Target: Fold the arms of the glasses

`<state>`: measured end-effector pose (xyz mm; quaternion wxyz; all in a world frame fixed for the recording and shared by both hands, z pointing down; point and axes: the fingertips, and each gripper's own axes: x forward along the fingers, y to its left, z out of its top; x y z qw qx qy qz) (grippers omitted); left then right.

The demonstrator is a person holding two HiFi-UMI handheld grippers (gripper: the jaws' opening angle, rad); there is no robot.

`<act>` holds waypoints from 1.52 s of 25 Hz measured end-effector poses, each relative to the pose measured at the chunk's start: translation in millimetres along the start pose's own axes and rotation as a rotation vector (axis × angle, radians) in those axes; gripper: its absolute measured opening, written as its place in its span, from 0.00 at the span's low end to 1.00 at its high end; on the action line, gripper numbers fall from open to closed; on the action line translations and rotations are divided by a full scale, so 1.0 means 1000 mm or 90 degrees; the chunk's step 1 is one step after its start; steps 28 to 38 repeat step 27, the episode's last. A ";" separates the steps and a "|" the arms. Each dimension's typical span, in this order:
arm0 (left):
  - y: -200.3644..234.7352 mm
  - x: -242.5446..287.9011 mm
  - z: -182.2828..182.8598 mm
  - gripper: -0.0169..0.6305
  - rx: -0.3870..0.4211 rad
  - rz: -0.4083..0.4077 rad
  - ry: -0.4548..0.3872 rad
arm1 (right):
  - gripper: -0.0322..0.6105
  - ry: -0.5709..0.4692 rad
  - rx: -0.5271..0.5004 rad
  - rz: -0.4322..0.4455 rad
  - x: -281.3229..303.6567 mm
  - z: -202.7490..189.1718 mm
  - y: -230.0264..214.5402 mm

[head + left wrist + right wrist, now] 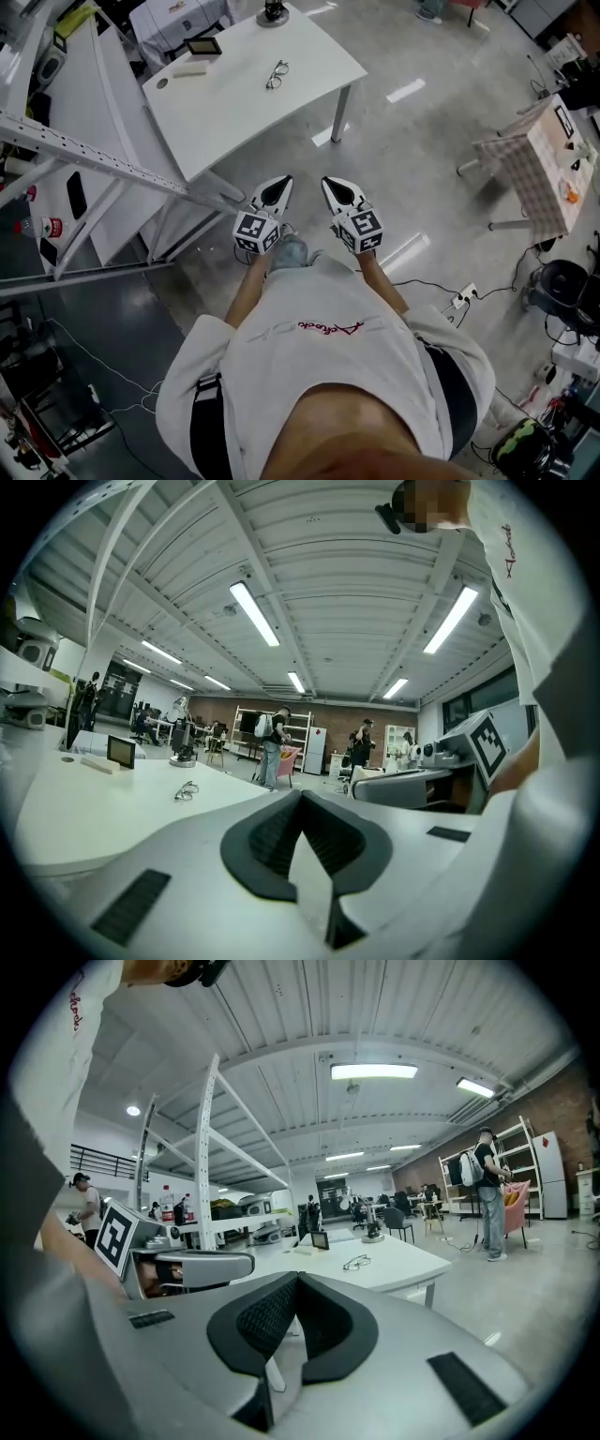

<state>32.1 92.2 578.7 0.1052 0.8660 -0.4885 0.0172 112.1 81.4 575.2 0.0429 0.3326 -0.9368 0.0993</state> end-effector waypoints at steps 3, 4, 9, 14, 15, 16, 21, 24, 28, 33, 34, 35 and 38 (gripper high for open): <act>-0.012 -0.007 -0.002 0.07 0.000 0.004 -0.005 | 0.08 -0.003 -0.007 0.008 -0.010 0.000 0.007; -0.016 -0.010 -0.004 0.07 0.000 0.005 -0.005 | 0.08 -0.005 -0.008 0.009 -0.014 -0.001 0.009; -0.028 -0.017 -0.008 0.07 0.005 0.011 -0.011 | 0.08 -0.009 -0.011 0.014 -0.026 -0.007 0.015; -0.036 -0.021 -0.012 0.07 0.015 0.018 -0.007 | 0.08 -0.021 -0.019 0.015 -0.032 0.000 0.014; -0.037 -0.021 -0.012 0.07 0.017 0.018 -0.007 | 0.08 -0.024 -0.020 0.014 -0.033 0.002 0.013; -0.038 -0.020 -0.011 0.07 0.018 0.019 -0.009 | 0.08 -0.026 -0.021 0.013 -0.034 0.003 0.012; -0.039 -0.021 -0.004 0.07 0.023 0.021 -0.023 | 0.08 -0.027 -0.036 0.021 -0.034 0.005 0.015; -0.040 -0.021 -0.002 0.07 0.021 0.022 -0.029 | 0.08 -0.025 -0.047 0.022 -0.034 0.005 0.015; -0.044 -0.020 -0.003 0.07 0.021 0.021 -0.029 | 0.08 -0.023 -0.050 0.021 -0.038 0.003 0.014; -0.044 -0.020 -0.003 0.07 0.021 0.021 -0.029 | 0.08 -0.023 -0.050 0.021 -0.038 0.003 0.014; -0.044 -0.020 -0.003 0.07 0.021 0.021 -0.029 | 0.08 -0.023 -0.050 0.021 -0.038 0.003 0.014; -0.044 -0.020 -0.003 0.07 0.021 0.021 -0.029 | 0.08 -0.023 -0.050 0.021 -0.038 0.003 0.014; -0.044 -0.020 -0.003 0.07 0.021 0.021 -0.029 | 0.08 -0.023 -0.050 0.021 -0.038 0.003 0.014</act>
